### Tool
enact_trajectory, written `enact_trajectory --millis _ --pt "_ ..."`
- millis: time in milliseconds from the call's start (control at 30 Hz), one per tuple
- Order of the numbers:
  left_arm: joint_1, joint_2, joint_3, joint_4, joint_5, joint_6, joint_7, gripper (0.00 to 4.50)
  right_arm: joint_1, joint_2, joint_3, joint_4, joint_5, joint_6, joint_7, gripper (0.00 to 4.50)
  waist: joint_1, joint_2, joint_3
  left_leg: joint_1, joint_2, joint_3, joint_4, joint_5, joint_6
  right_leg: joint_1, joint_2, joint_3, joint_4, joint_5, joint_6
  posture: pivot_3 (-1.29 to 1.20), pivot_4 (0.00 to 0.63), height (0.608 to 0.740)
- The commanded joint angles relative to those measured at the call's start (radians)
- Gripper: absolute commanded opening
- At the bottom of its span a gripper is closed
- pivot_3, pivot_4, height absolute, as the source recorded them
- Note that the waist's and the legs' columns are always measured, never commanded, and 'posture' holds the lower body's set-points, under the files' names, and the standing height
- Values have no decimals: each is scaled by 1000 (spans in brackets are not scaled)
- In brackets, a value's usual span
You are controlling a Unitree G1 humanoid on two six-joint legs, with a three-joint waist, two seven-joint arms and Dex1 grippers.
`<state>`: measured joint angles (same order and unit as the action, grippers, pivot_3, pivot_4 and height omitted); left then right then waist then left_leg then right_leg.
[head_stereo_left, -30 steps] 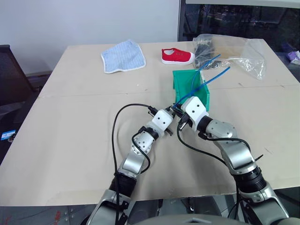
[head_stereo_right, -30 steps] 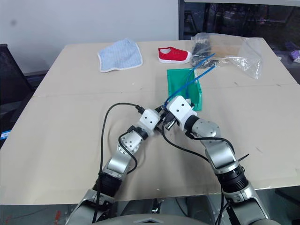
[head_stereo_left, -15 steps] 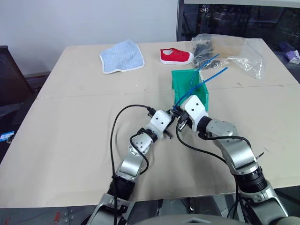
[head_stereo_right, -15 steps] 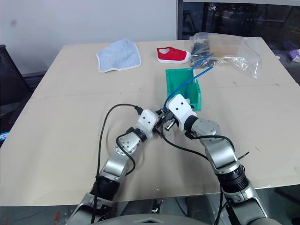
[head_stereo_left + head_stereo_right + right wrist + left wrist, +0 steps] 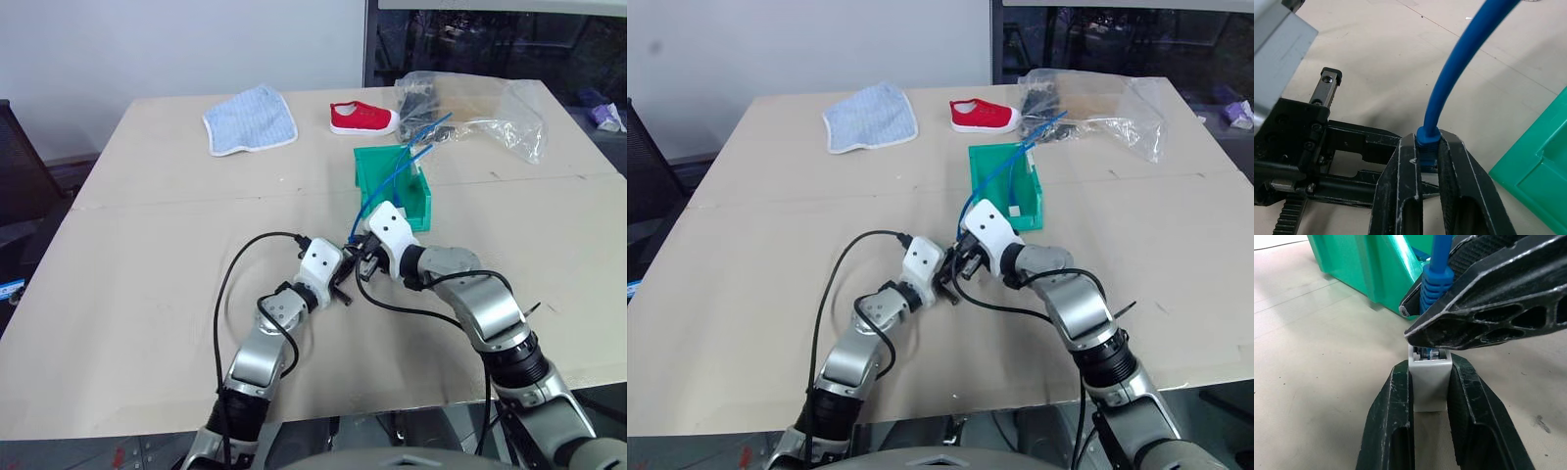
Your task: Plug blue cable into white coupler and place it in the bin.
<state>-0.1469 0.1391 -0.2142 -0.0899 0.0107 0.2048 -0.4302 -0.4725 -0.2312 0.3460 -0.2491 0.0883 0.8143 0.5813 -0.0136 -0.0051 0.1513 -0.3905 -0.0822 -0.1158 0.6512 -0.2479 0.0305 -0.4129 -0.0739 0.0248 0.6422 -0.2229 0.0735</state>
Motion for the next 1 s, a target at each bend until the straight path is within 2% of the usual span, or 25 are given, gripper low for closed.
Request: enact_trajectory --millis 33,200,400,533,667,867,1000 --pt "-33 -27 -18 -118 -25 -46 2 314 47 -17 102 139 36 148 66 0 0 0 -1 0 0 0 0 0 0 0 0 0 0 0 0 0 150 740" --pt "-40 -31 -20 -113 -22 -45 8 314 47 -18 121 167 45 165 71 0 0 0 -5 4 0 0 -2 -2 3 2 0 0 0 0 0 0 150 740" --pt "-32 -28 -9 -115 -26 -54 17 314 45 100 -30 146 85 -50 16 0 -3 0 -7 5 0 1 -3 -2 3 2 1 2 0 0 0 0 150 740" --pt "-16 -28 15 -132 -68 -54 0 2303 40 105 -72 104 118 -77 29 0 -3 0 -7 5 0 1 -3 -2 3 2 1 3 1 0 0 0 150 740" --pt "15 -2 46 -170 -76 -64 4 4379 17 85 -115 43 186 -21 53 0 -2 0 -6 3 0 1 -3 -2 3 1 1 3 0 0 0 0 150 740" --pt "24 87 147 -345 -174 65 -24 4455 -43 -8 -260 -104 406 160 121 0 1 0 -6 -1 0 -1 -2 -2 3 -1 0 1 0 0 0 0 150 740" --pt "3 139 208 -439 -273 228 -26 4455 -180 -106 -387 -14 478 196 129 0 1 1 -4 -1 0 -1 -1 -2 4 -1 0 0 -1 0 0 0 150 740"
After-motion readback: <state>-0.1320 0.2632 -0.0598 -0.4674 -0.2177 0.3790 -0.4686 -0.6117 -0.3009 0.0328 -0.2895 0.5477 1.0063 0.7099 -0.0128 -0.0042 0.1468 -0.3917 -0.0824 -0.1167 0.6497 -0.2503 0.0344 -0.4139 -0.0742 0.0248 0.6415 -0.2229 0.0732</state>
